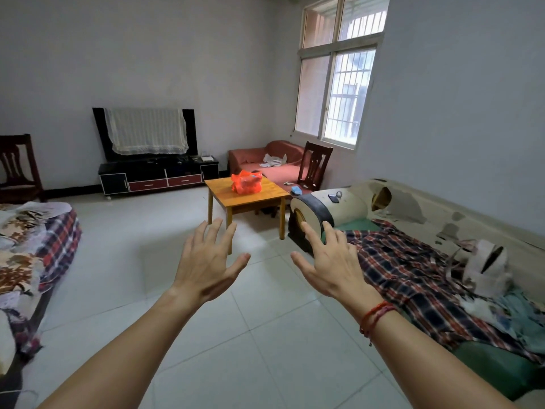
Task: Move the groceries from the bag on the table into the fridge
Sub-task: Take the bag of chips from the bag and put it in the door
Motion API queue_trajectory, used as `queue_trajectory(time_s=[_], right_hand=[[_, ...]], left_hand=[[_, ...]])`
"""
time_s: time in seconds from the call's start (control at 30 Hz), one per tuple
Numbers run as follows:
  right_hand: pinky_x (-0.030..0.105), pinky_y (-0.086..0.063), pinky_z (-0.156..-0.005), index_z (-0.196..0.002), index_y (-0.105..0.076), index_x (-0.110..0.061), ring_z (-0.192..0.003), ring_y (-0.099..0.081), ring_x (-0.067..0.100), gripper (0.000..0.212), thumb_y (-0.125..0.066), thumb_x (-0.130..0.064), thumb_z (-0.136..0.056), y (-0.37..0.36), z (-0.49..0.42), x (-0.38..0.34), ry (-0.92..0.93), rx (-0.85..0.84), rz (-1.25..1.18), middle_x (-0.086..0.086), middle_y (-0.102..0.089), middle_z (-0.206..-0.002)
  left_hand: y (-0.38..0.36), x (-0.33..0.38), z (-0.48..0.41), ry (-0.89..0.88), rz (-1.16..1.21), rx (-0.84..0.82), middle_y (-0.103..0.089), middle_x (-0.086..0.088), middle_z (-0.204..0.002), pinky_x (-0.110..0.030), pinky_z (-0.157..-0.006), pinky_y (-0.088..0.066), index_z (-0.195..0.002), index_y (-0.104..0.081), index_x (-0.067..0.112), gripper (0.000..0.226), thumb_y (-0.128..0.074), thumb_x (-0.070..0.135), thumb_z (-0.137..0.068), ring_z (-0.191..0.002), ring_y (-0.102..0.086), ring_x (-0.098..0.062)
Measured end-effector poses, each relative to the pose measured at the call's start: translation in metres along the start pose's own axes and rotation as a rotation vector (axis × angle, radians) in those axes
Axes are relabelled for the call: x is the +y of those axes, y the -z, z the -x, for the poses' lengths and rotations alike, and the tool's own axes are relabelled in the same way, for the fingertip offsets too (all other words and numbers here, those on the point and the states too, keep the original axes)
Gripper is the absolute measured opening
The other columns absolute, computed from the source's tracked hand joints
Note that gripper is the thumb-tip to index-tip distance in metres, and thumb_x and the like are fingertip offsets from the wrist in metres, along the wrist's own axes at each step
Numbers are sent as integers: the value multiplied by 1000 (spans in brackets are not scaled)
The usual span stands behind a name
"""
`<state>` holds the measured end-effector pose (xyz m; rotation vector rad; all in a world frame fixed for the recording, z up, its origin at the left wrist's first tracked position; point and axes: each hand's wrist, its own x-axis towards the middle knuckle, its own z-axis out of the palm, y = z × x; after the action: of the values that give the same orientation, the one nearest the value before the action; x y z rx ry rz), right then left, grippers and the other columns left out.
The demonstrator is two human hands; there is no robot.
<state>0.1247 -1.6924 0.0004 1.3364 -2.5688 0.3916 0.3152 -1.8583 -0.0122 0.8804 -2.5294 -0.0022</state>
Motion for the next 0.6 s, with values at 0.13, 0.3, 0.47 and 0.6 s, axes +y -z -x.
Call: queue_trajectory(time_s=[0.13, 0.3, 0.47, 0.6], right_hand=[[52, -30, -112, -159, -14, -38, -146, -24, 32, 71, -34, -66, -97, -26, -57, 21, -9, -22, -8, 13, -19, -164], [52, -29, -114, -159, -13, -37, -147, -24, 33, 72, -33, -67, -97, -64, -142, 54, 2, -47, -16, 13, -19, -165], [51, -33, -111, -158, -14, -38, -144, -29, 32, 71, -32, -68, -97, -98, -235, 96, 17, -78, -35, 11, -21, -163], [50, -35, -108, -158, -15, -37, -141, -32, 32, 71, -33, -67, -97, -111, -307, 119, 54, -87, -47, 11, -24, -161]], left_hand=[[-34, -4, -53, -19, 6, -8, -32, -10, -158, -48, -112, -31, -151, -35, 21, 83, -21, 70, -85, -145, -26, -32], [-83, -5, -133, -6, -4, -7, -35, -10, -155, -46, -108, -35, -149, -38, 20, 83, -21, 70, -85, -143, -29, -30], [-127, 2, -223, -1, -20, -33, -36, -10, -153, -45, -105, -38, -147, -39, 19, 81, -23, 69, -85, -140, -31, -30], [-155, -3, -291, 56, -15, -20, -34, -9, -155, -46, -108, -37, -149, -37, 21, 82, -22, 71, -85, -142, -29, -30]])
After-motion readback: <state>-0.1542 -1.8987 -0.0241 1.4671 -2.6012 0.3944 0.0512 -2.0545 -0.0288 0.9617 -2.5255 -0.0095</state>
